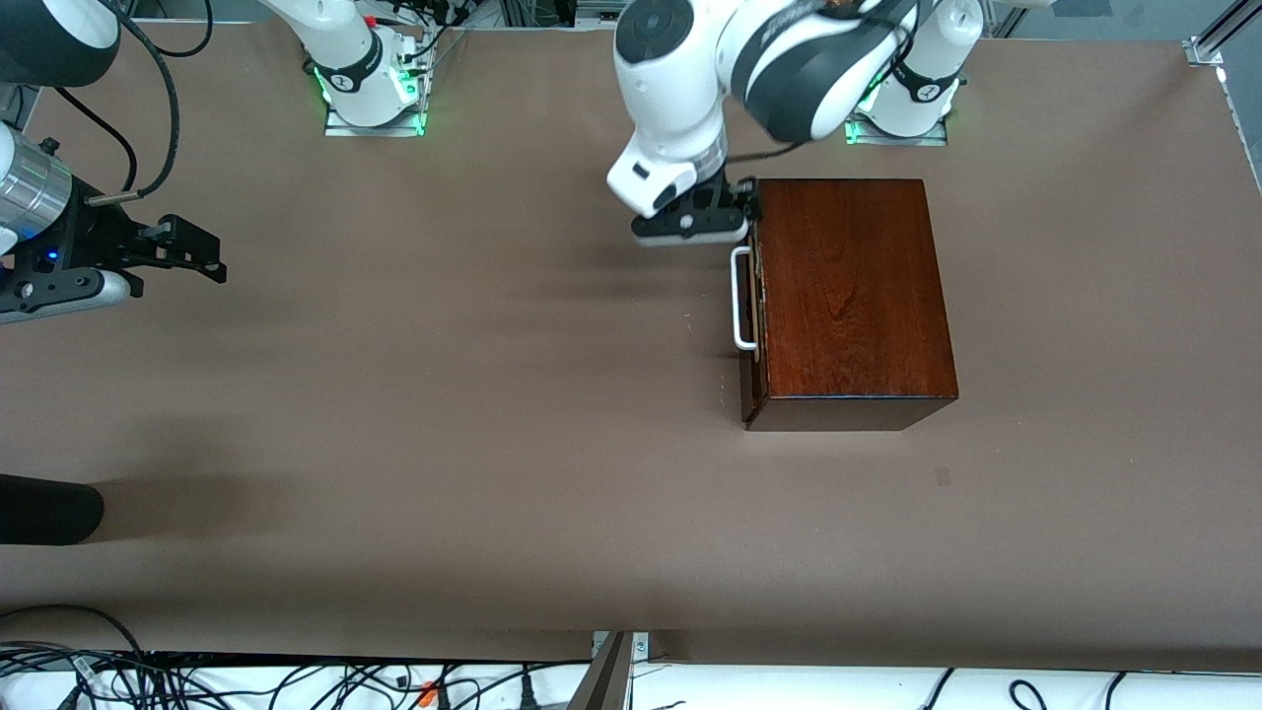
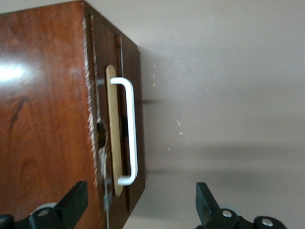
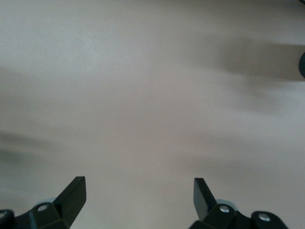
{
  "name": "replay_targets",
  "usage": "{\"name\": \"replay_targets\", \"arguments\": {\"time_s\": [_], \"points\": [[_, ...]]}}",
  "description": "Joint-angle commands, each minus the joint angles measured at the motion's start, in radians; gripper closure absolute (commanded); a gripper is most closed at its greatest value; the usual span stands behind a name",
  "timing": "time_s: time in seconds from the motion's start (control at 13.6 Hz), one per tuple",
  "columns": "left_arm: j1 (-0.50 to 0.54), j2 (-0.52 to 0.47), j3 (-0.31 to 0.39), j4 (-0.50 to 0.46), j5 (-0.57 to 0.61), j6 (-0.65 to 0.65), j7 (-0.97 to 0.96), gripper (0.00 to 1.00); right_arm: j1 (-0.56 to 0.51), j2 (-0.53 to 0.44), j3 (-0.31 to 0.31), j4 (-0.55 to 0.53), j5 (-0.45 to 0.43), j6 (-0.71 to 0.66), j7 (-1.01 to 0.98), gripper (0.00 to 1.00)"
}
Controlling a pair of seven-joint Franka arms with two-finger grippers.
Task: Open drawer, take yellow block, close drawer
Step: 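Move the left gripper to the white drawer handle of the box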
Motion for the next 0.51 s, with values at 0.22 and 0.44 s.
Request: {"name": "replay_targets", "arguments": {"time_s": [0.22,0.44], "points": [[-0.012,0.114,0.008,0.03,0.103,0.032,0.008,0.0,-0.007,0.001,0.003,0.012,0.019,-0.003,-0.001,0.0],[-0.003,0.134,0.011,-0.006,0.134,0.075,0.007,0.0,-0.007,0.0,0.003,0.012,0.019,-0.005,-0.001,0.0]]}}
